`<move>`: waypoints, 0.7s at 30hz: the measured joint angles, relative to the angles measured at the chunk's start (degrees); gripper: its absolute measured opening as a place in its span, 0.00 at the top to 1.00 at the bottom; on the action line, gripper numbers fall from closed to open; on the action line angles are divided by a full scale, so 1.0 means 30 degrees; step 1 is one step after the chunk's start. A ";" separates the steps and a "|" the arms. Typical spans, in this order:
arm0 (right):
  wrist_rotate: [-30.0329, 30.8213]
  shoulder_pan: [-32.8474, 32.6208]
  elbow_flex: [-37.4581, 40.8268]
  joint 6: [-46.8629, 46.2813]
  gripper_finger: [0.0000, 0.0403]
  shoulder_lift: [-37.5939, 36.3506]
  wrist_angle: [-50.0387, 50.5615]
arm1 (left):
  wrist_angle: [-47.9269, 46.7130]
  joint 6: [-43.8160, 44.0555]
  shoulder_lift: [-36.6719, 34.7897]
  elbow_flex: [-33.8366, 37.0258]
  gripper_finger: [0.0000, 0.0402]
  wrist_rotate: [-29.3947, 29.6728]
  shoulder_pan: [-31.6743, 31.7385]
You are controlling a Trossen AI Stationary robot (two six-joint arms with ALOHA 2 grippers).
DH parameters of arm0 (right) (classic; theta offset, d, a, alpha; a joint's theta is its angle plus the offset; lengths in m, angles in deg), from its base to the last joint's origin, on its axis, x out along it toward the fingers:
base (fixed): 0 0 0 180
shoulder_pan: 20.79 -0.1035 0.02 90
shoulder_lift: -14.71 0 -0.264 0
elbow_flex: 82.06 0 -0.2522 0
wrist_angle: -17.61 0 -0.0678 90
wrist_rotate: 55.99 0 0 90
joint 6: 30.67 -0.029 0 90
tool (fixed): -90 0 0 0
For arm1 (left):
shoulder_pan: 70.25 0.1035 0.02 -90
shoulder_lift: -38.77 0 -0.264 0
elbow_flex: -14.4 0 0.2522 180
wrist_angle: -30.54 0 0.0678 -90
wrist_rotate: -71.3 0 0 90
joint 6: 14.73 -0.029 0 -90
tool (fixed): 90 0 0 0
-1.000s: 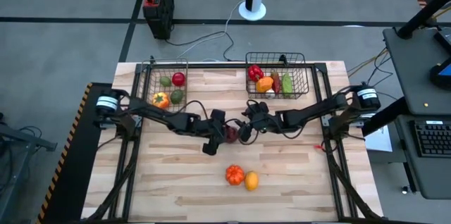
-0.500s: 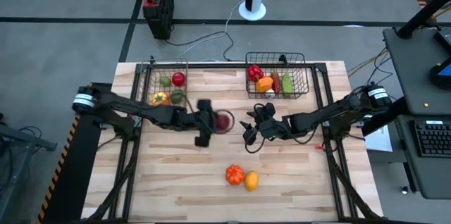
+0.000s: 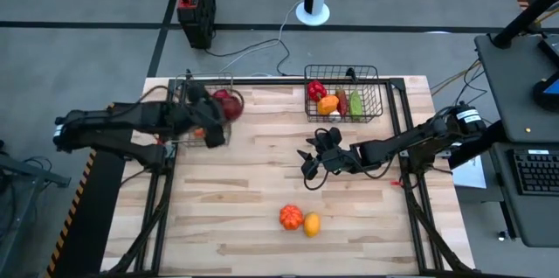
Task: Sort produce into baskets
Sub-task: Put the apple into the brown wire basket
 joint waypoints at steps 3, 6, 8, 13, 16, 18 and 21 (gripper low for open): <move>0.0000 0.0000 0.0000 -0.0048 0.41 0.0012 -0.0005 | -0.1732 0.0885 -0.0359 -0.0330 0.28 -0.0022 0.1389; 0.0000 0.0000 0.0000 -0.0059 0.41 0.0029 -0.0007 | -0.3311 0.1517 -0.0191 -0.0359 0.28 -0.0531 0.3120; 0.0000 0.0000 0.0000 -0.0105 0.41 0.0029 -0.0014 | -0.4067 0.1572 0.0148 -0.0358 0.28 -0.1440 0.4305; 0.0000 0.0000 0.0000 -0.0244 0.41 0.0029 -0.0012 | -0.4824 -0.0125 0.1247 -0.0272 0.28 -0.3238 0.5927; -0.0007 0.0000 0.0000 -0.0240 0.41 0.0029 -0.0015 | -0.4953 -0.1347 0.1832 -0.0272 0.28 -0.3460 0.6089; -0.0007 0.0000 0.0000 -0.0226 0.41 0.0029 -0.0011 | -0.5308 -0.1901 0.2178 -0.0272 0.28 -0.4125 0.6096; -0.0107 0.0000 0.0000 -0.0208 0.41 0.0029 -0.0007 | -0.5939 -0.2259 0.2578 -0.0272 0.28 -0.5457 0.6089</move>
